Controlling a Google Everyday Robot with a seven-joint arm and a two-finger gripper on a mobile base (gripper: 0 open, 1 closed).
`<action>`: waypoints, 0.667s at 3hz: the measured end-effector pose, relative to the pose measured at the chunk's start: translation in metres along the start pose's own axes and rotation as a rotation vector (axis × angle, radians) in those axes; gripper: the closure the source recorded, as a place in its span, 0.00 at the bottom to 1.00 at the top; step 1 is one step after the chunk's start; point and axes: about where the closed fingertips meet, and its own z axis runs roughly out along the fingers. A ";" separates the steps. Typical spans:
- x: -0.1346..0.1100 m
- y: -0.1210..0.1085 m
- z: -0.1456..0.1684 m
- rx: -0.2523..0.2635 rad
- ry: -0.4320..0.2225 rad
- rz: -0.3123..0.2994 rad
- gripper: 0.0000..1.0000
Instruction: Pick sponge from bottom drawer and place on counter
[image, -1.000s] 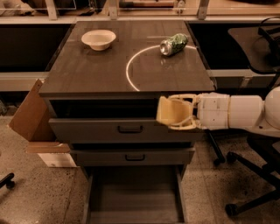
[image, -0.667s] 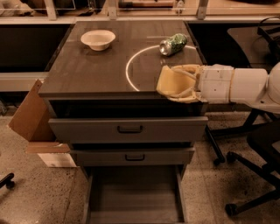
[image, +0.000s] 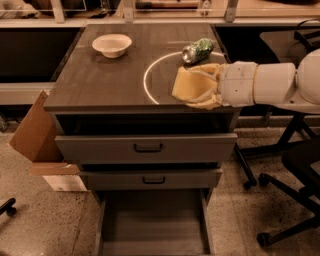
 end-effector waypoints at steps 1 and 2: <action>-0.004 -0.022 0.009 -0.009 0.082 0.000 1.00; 0.003 -0.033 0.028 -0.014 0.123 0.035 1.00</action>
Offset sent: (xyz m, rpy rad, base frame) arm 0.0639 0.0229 0.0098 -0.0950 0.1012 -0.1365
